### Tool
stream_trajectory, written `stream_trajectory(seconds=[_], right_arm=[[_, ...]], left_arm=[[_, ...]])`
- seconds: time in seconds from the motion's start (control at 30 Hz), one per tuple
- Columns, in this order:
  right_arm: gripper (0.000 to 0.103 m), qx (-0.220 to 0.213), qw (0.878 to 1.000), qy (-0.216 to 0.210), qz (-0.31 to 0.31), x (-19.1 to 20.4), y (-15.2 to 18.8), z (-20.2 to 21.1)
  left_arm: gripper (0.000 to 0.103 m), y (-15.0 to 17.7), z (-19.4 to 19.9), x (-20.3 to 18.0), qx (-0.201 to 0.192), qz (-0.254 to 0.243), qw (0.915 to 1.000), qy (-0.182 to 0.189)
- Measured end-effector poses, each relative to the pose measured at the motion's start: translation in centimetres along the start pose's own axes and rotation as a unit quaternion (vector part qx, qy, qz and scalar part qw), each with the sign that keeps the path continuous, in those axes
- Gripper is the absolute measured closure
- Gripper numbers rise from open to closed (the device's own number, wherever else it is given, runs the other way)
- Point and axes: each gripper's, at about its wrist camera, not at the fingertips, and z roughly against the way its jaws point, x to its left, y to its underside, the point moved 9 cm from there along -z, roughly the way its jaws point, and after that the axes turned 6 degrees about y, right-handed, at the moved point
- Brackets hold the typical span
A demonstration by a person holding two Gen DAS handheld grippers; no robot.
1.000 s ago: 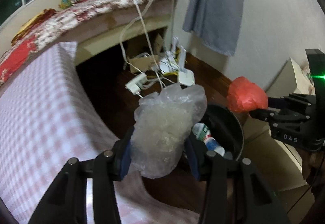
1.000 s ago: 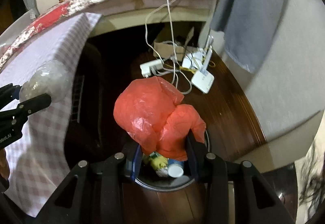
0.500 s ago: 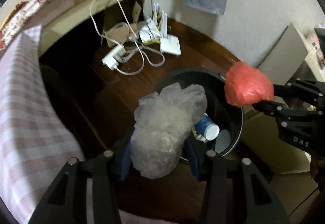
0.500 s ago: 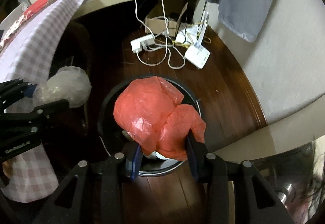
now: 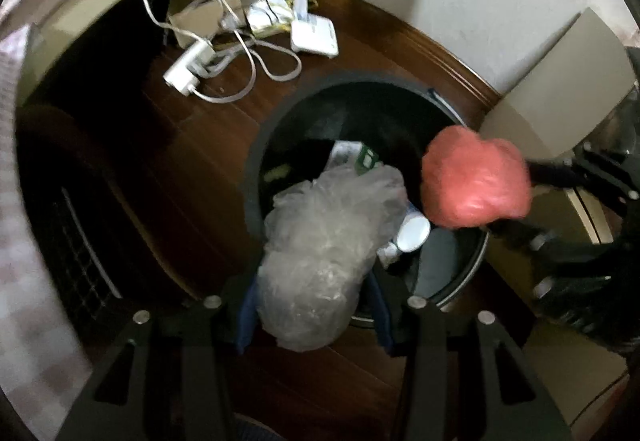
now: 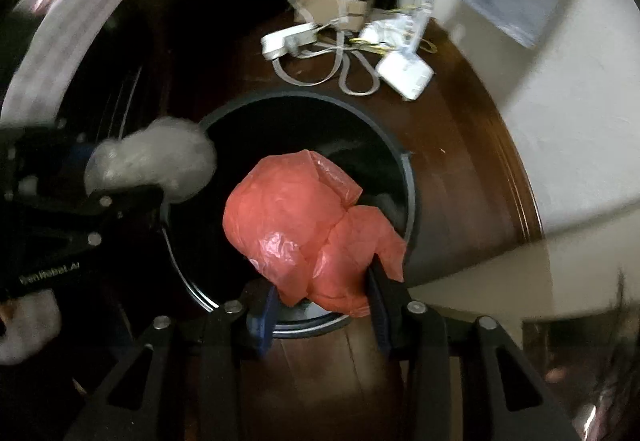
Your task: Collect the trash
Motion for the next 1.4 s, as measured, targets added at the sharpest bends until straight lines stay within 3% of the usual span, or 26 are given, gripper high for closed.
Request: stream_trajectory(seconds=[0.07, 0.17, 0.2, 0.27, 0.4, 0.57, 0.77, 0.87, 1.0, 1.2, 1.4], right_arm=[[0.018, -0.004, 1.000, 0.010, -0.011, -0.8, 0.1, -0.3], [0.018, -0.001, 0.999, 0.008, -0.041, -2.3, 0.6, 0.6], [0.013, -0.004, 0.999, 0.007, -0.046, -2.6, 0.7, 1.2], [0.003, -0.006, 0.998, 0.002, -0.062, -3.0, 0.8, 2.1], [0.002, -0.020, 0.994, -0.014, -0.107, -3.7, 1.4, 5.4], [0.000, -0.053, 0.988, -0.036, -0.137, -2.7, 1.3, 10.3], [0.000, -0.086, 0.988, -0.046, -0.119, 0.4, 0.2, 14.8], [0.000, -0.107, 0.988, -0.036, -0.107, 2.0, 0.1, 17.3], [0.000, -0.122, 0.984, -0.042, -0.119, 3.1, 0.3, 19.9], [0.000, -0.168, 0.978, -0.056, -0.109, 5.6, 0.6, 25.6], [0.000, -0.215, 0.971, -0.030, -0.098, 7.6, 0.7, 30.7]], left_arm=[[0.045, 0.3, 0.2, 0.3, -0.003, 0.001, 0.9999, -0.015], [0.015, 0.5, 1.3, 0.5, -0.016, 0.014, 0.9996, -0.018], [0.000, 0.5, 1.7, 0.5, -0.021, 0.021, 0.9994, -0.018], [0.000, 0.7, 3.0, 0.6, -0.032, 0.033, 0.9987, -0.021], [0.000, 1.0, 6.9, 0.0, -0.070, 0.029, 0.9971, -0.012], [0.000, 1.8, 13.2, 0.1, -0.133, 0.020, 0.9902, -0.038], [0.000, 3.0, 17.5, 0.5, -0.176, 0.028, 0.9834, -0.034], [0.000, 4.4, 19.6, 1.2, -0.194, 0.029, 0.9790, -0.055], [0.000, 6.5, 20.9, 3.2, -0.205, 0.065, 0.9750, -0.057], [0.000, 9.2, 24.5, 4.2, -0.243, 0.092, 0.9627, -0.076], [0.000, 10.8, 28.4, 3.1, -0.288, 0.097, 0.9486, -0.089]])
